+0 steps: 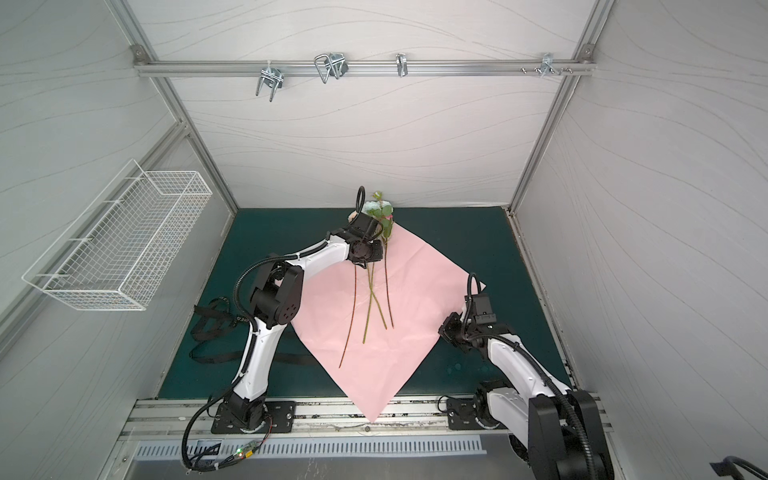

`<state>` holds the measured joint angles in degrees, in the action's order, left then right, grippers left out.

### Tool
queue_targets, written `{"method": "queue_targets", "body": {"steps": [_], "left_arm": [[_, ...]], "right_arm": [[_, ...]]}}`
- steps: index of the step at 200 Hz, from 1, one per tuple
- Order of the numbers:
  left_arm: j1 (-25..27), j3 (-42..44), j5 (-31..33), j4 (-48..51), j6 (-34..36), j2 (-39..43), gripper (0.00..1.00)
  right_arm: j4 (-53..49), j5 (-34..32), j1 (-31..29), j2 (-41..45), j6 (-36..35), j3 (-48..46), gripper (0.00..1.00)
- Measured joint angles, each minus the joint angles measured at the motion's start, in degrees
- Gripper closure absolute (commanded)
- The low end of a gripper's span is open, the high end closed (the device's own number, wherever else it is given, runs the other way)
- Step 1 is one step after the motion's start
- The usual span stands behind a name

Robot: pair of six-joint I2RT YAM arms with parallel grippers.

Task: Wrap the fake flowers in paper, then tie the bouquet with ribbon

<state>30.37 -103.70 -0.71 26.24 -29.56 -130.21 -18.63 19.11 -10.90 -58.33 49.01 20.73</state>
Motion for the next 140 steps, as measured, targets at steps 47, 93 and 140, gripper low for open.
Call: {"method": "queue_targets", "body": {"steps": [47,93,140], "left_arm": [[-0.1,14.5,-2.3,-1.5,-2.6,15.4,0.53],[-1.3,20.2,1.9,-1.7,-3.2,26.6,0.61],[-2.8,18.0,3.8,0.9,-2.0,14.8,0.62]], "right_arm": [[-2.9,-0.8,-0.1,2.0,-1.4,1.4,0.82],[-5.3,-1.8,-0.8,4.2,-2.4,2.4,0.79],[-6.3,-2.5,-1.4,4.4,-2.4,2.4,0.79]]}}
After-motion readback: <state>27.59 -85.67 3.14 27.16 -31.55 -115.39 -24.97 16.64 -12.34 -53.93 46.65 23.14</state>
